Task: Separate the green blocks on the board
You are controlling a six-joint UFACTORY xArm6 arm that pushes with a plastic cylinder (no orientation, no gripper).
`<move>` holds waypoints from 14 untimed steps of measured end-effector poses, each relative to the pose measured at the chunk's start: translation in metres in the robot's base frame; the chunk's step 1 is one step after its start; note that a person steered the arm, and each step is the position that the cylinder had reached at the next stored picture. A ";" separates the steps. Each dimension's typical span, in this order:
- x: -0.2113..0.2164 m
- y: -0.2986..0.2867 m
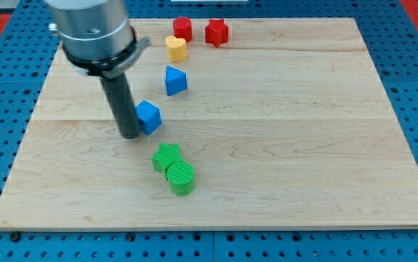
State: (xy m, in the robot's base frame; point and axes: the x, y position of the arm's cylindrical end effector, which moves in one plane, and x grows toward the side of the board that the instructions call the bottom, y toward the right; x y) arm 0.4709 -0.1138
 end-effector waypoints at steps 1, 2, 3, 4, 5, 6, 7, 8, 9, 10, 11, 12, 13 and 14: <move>-0.010 -0.007; -0.010 -0.020; 0.039 -0.023; 0.102 -0.037; 0.138 0.036; 0.132 0.113; 0.118 0.084; 0.101 0.047; 0.100 0.061; 0.094 0.068; 0.081 0.068; 0.079 0.087; 0.074 0.121; 0.057 0.118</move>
State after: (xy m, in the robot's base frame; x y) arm 0.5274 0.0045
